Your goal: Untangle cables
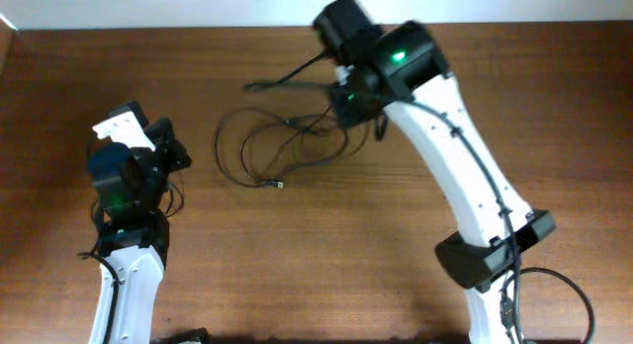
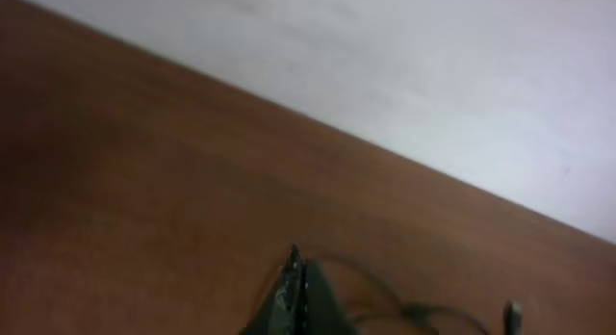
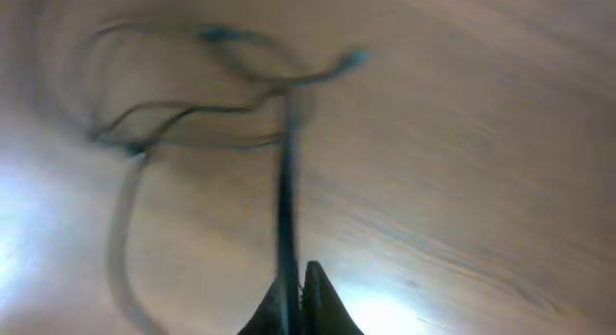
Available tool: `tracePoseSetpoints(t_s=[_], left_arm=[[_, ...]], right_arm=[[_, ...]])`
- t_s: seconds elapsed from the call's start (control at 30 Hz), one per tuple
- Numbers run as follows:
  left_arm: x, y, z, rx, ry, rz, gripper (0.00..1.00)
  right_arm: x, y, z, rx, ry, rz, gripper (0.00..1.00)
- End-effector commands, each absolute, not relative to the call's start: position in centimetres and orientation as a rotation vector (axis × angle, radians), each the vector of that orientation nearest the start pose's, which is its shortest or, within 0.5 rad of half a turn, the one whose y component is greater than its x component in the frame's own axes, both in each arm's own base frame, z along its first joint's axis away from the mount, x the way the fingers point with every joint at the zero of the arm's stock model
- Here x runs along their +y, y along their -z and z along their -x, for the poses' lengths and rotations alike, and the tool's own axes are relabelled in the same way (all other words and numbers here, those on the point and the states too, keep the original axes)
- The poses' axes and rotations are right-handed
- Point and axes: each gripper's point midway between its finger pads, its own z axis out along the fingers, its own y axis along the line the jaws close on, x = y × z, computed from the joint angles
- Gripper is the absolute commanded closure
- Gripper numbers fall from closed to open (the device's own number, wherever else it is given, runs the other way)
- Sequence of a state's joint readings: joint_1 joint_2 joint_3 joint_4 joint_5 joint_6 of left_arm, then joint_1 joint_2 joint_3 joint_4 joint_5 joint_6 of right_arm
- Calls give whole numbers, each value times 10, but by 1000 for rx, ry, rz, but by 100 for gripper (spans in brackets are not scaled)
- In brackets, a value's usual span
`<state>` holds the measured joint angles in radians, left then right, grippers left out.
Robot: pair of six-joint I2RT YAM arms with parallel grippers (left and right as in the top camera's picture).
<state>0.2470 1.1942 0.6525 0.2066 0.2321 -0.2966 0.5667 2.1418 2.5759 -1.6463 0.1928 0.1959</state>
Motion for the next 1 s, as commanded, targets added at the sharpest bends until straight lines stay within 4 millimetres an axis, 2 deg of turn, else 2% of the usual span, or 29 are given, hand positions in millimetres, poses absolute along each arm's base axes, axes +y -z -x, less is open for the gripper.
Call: tracePoseSetpoints(t_s=[0.0, 0.03, 0.07, 0.17, 0.23, 0.27, 0.3, 0.33, 0.37, 0.43, 0.5, 0.53, 0.57, 0.6, 0.67, 0.73, 0.8, 0.9, 0.97], left_arm=[[52, -196, -386, 1912, 284, 364, 94], [52, -192, -384, 1927, 287, 369, 93], [50, -192, -384, 1933, 295, 366, 92], [42, -189, -382, 1950, 340, 342, 82], [41, -186, -381, 1964, 349, 343, 60], [40, -183, -380, 1976, 351, 348, 42], [40, -181, -379, 1984, 352, 352, 31], [40, -179, -378, 1996, 353, 357, 14], [40, -175, -376, 2010, 355, 363, 1], [39, -170, -374, 2031, 358, 372, 1], [38, -165, -370, 2056, 361, 382, 1], [38, -161, -368, 2075, 364, 391, 1], [37, -159, -367, 2085, 365, 395, 1], [37, -156, -365, 2096, 367, 399, 1], [37, -153, -363, 2109, 369, 405, 1], [35, -147, -359, 2141, 373, 419, 1], [33, -135, -350, 2198, 381, 444, 1], [30, -122, -339, 2265, 391, 474, 1], [28, -113, -331, 2312, 397, 494, 1]], right_arm=[[114, -332, -406, 2554, 174, 81, 96], [73, -357, -402, 2494, 176, -48, 96], [59, -366, -400, 2470, 177, -92, 96], [-18, -408, -380, 2346, 107, -341, 96], [-47, -411, -374, 2331, 57, -436, 96], [-58, -405, -377, 2344, 24, -475, 96], [-59, -396, -380, 2374, -20, -482, 96], [-49, -379, -384, 2447, -114, -462, 96], [-37, -364, -386, 2515, -187, -448, 96], [-9, -328, -395, 2651, -278, -399, 96], [18, -294, -397, 2777, -298, -335, 96], [42, -274, -395, 2856, -308, -224, 96], [56, -267, -394, 2879, -318, -126, 96], [80, -263, -389, 2898, -331, 18, 96], [104, -272, -384, 2866, -309, 126, 96], [108, -279, -382, 2843, -320, 119, 96], [97, -279, -384, 2849, -308, 63, 96], [72, -277, -388, 2850, -225, -8, 96], [52, -283, -386, 2832, -198, 39, 96]])
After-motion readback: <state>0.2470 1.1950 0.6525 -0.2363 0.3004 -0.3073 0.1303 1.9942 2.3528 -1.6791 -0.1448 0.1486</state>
